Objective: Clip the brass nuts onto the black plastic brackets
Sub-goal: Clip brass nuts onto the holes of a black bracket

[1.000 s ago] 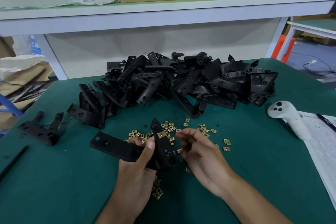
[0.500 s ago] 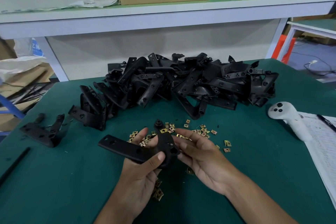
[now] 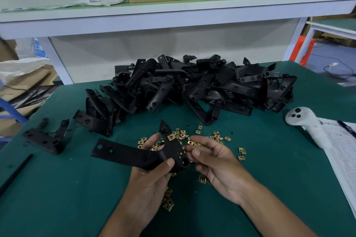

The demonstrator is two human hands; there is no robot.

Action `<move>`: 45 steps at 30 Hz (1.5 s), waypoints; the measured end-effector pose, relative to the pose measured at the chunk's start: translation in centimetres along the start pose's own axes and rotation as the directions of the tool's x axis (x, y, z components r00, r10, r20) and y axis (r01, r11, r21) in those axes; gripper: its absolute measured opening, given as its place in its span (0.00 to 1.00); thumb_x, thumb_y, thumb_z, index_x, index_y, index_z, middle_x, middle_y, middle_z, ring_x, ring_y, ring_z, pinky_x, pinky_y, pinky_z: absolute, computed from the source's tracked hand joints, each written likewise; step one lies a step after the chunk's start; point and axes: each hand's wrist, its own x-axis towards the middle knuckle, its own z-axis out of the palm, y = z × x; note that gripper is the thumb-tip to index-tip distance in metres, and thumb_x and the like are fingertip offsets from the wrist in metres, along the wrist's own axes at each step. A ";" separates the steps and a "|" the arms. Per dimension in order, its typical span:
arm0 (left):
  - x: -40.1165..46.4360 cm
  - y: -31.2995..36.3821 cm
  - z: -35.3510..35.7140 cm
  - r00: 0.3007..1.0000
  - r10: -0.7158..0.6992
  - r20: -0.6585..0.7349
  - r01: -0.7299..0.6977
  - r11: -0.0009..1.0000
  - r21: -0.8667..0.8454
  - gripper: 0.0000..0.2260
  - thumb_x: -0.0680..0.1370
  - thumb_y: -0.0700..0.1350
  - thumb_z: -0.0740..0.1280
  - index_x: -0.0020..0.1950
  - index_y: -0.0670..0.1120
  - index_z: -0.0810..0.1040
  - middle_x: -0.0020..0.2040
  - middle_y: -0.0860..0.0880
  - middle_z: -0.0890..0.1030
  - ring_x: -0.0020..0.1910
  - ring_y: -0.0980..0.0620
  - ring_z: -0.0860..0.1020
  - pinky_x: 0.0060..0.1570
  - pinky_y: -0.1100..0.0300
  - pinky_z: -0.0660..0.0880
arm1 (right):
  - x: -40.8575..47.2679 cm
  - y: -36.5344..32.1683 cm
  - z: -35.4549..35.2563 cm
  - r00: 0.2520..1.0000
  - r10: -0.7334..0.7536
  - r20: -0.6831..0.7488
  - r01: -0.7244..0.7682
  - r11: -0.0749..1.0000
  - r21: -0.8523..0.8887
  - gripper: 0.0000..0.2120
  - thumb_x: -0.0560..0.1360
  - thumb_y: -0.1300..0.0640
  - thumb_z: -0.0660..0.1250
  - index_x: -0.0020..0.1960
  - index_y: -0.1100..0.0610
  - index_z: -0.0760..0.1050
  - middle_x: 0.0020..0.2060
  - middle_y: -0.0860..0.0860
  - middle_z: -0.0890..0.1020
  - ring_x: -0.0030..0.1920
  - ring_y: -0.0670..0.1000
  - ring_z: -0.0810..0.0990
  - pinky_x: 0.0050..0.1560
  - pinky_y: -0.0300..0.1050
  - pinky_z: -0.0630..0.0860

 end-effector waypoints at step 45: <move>-0.3 -0.4 0.0 0.990 0.141 -0.022 -0.129 0.949 0.288 0.29 0.69 0.33 0.73 0.69 0.43 0.70 0.60 0.37 0.82 0.62 0.43 0.81 0.55 0.59 0.79 | -1.2 0.3 0.5 0.960 -0.272 0.058 0.271 0.869 -0.414 0.11 0.65 0.56 0.79 0.46 0.49 0.85 0.42 0.51 0.87 0.45 0.46 0.84 0.47 0.35 0.79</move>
